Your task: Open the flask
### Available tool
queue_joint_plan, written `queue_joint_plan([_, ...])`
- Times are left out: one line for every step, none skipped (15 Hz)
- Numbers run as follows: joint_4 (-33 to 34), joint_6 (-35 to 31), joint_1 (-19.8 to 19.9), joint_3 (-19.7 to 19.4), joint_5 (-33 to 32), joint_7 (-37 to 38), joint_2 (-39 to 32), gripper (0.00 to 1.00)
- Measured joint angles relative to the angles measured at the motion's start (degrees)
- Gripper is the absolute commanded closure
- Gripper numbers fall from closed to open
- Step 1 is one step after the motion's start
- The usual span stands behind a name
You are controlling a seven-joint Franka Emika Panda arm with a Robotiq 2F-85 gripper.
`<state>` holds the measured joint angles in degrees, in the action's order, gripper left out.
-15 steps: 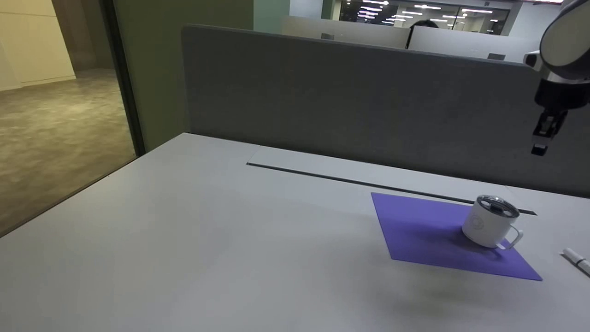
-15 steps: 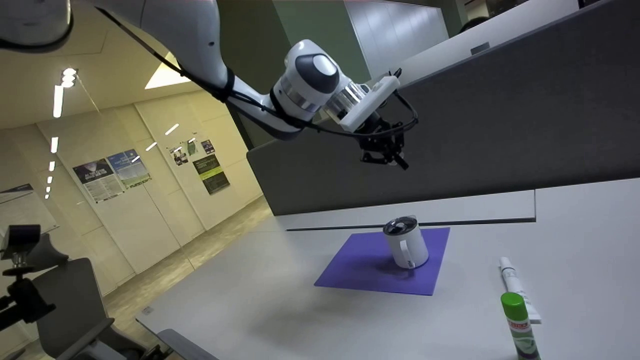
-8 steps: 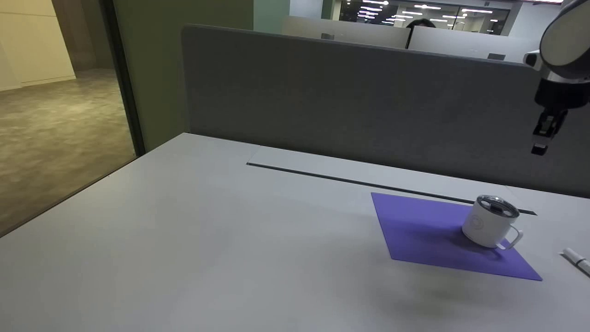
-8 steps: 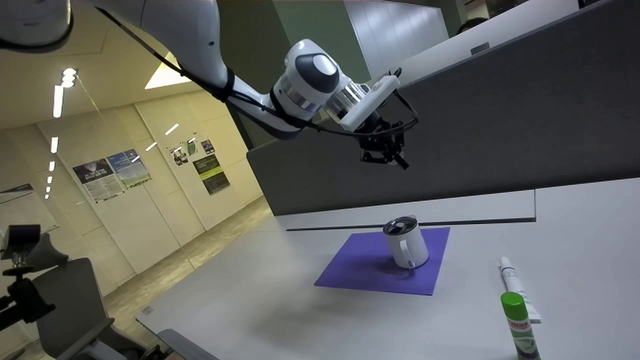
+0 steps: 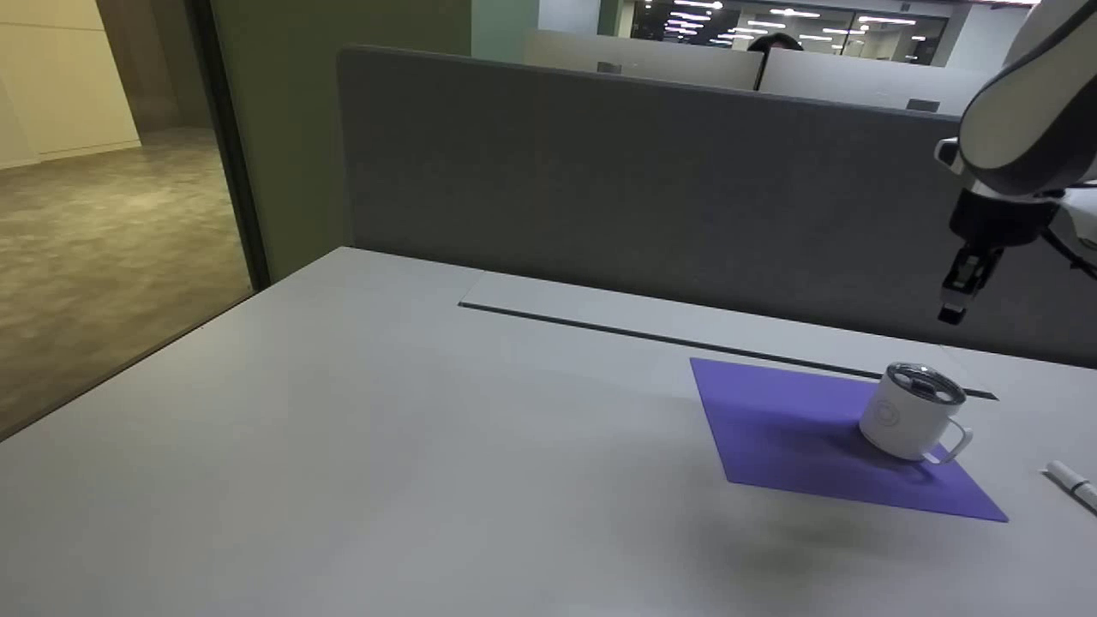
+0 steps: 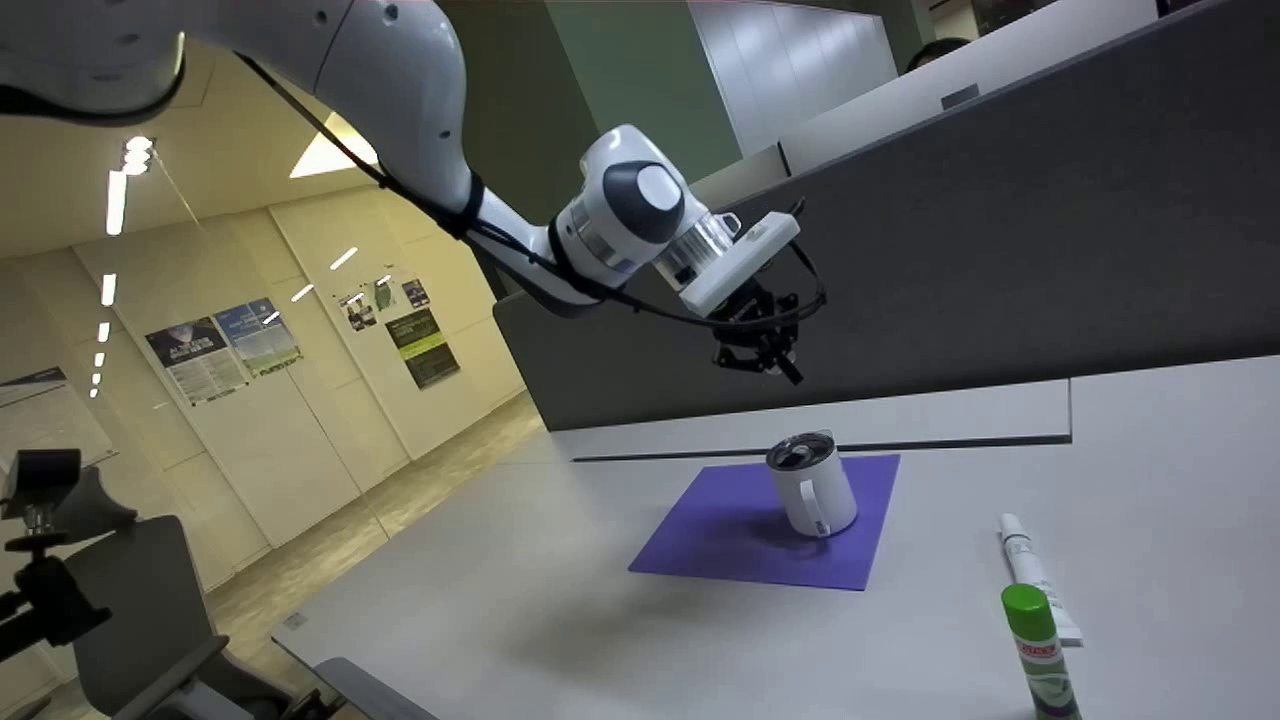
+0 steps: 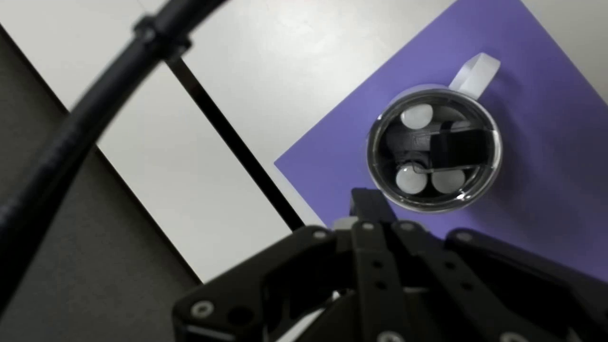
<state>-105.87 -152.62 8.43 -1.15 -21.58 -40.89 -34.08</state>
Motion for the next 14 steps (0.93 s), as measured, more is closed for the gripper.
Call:
queue_joint_plan([-0.02,-0.06,0.24,0.66,1.0,-0.55,-0.81,1.0])
queue_joint_plan([-0.04,-0.05,0.48,1.29,1.99,-1.1,-1.54,1.0])
queue_joint_plan([-0.06,0.02,0.61,1.71,2.72,-1.55,-2.16,1.0])
queue_joint_plan([-0.08,0.09,0.72,2.03,3.25,-1.93,-2.73,1.0])
queue_joint_plan([-0.09,0.2,0.83,2.27,3.74,-2.26,-3.22,1.0])
queue_joint_plan([-0.11,0.32,0.92,2.38,4.02,-2.44,-3.67,1.0])
queue_joint_plan([-0.11,0.46,1.03,2.43,4.4,-2.74,-4.05,1.0])
queue_joint_plan([-0.11,0.59,1.14,2.43,4.75,-3.06,-4.39,1.0])
queue_joint_plan([-0.12,0.72,1.3,2.47,4.93,-3.24,-4.69,1.0])
queue_joint_plan([-0.13,0.92,1.47,2.52,5.1,-3.46,-4.96,1.0])
queue_joint_plan([-0.13,1.17,1.64,2.61,5.3,-3.72,-5.2,1.0])
queue_joint_plan([-0.13,1.44,1.82,2.74,5.64,-4.07,-5.41,1.0])
queue_joint_plan([-0.13,1.68,1.97,2.87,5.97,-4.37,-5.65,1.0])
queue_joint_plan([-0.13,1.85,2.13,3.0,6.16,-4.59,-5.88,1.0])
